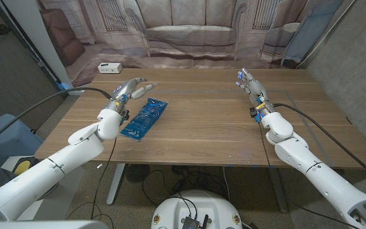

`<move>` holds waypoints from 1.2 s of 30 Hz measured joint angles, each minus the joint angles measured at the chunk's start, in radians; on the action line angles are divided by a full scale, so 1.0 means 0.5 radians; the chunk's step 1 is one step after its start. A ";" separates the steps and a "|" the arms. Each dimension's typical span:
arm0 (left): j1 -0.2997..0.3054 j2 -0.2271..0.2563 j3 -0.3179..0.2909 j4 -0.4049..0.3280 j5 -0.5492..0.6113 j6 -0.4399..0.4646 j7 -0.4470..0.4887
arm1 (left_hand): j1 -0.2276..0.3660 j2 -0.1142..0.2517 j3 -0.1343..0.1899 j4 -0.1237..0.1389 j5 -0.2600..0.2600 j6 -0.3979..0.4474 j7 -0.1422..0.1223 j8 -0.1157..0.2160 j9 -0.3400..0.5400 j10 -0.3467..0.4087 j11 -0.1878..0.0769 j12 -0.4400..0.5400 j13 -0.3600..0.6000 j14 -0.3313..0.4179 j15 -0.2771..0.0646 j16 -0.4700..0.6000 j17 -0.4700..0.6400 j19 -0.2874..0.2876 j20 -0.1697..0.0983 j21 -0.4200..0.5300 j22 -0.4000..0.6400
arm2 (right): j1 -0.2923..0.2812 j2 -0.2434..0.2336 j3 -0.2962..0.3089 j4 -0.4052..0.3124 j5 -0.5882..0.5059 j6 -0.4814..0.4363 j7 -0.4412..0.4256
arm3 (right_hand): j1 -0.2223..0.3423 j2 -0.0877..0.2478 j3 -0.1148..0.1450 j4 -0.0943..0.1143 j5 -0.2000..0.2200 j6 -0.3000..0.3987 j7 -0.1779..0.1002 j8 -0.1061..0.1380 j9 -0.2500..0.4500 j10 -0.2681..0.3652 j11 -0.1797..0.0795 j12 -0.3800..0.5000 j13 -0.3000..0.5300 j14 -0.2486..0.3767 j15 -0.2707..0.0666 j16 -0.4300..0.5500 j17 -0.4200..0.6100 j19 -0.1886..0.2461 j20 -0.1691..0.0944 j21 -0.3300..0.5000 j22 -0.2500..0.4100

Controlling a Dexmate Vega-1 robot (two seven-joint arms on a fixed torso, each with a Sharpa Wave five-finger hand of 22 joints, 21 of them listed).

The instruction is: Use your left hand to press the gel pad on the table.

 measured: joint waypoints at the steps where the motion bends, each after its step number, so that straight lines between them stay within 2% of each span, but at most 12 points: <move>1: 0.008 -0.007 -0.010 0.002 -0.014 -0.012 0.008 | 0.000 0.000 -0.002 -0.002 0.000 0.000 0.000 0.000 0.000 0.000 0.000 0.000 0.000 0.000 0.000 0.000 0.000 0.000 0.000 0.000 0.000 | 0.001 0.001 0.000 0.002 -0.001 0.002 0.000 | 0.000 0.000 0.000 0.000 0.000 0.000 0.000 0.000 0.000 0.000 0.000 0.000 0.000 0.000 0.000 0.000 0.000 0.000 0.000 0.000 0.000; 16: 0.018 -0.069 -0.053 0.064 -0.155 -0.147 0.038 | 0.000 0.000 0.005 -0.008 0.000 -0.011 0.011 0.000 0.000 -0.009 0.008 -0.005 0.000 -0.001 0.001 0.000 0.000 -0.004 0.004 0.000 0.000 | 0.008 -0.002 0.004 0.022 0.000 0.036 0.028 | 0.000 0.000 0.000 0.000 0.000 0.000 0.000 0.000 0.000 0.000 0.000 0.000 0.000 0.000 0.000 0.000 0.000 0.008 -0.008 0.000 0.000; 22: 0.003 -0.103 -0.061 0.120 -0.271 -0.280 0.001 | 0.000 0.000 0.007 -0.011 0.000 -0.056 0.019 -0.016 0.000 -0.055 0.017 -0.023 0.000 -0.045 0.045 -0.008 0.000 -0.036 0.036 -0.020 0.000 | 0.002 -0.017 0.015 0.023 0.006 0.057 0.049 | 0.000 0.000 0.000 0.000 0.000 0.018 0.018 0.000 0.000 0.000 0.000 0.000 0.000 0.000 0.000 0.000 0.000 0.011 -0.011 0.000 0.000; 27: -0.006 -0.143 -0.072 0.186 -0.381 -0.405 -0.039 | 0.013 0.013 0.007 -0.011 0.000 -0.070 0.032 -0.016 0.000 -0.065 0.028 -0.023 0.000 -0.054 0.038 -0.008 0.000 -0.043 0.029 -0.020 0.000 | -0.008 -0.026 0.024 0.023 0.007 0.082 0.057 | 0.000 0.000 0.000 0.000 0.000 0.018 0.018 0.008 0.000 0.000 0.000 0.000 0.000 0.000 0.000 0.000 0.000 0.011 -0.011 0.000 0.000; 36: -0.015 -0.178 -0.091 0.242 -0.501 -0.495 -0.090 | 0.013 0.014 0.015 -0.019 0.000 -0.076 0.039 -0.016 0.000 -0.073 0.036 -0.023 0.000 -0.054 0.038 -0.008 0.000 -0.067 0.038 -0.020 0.000 | -0.018 -0.030 0.036 0.028 0.013 0.117 0.074 | 0.000 0.000 0.000 0.000 0.000 0.029 0.029 0.008 0.000 0.011 0.011 0.000 0.000 0.000 0.000 0.000 0.000 0.011 -0.011 0.000 0.000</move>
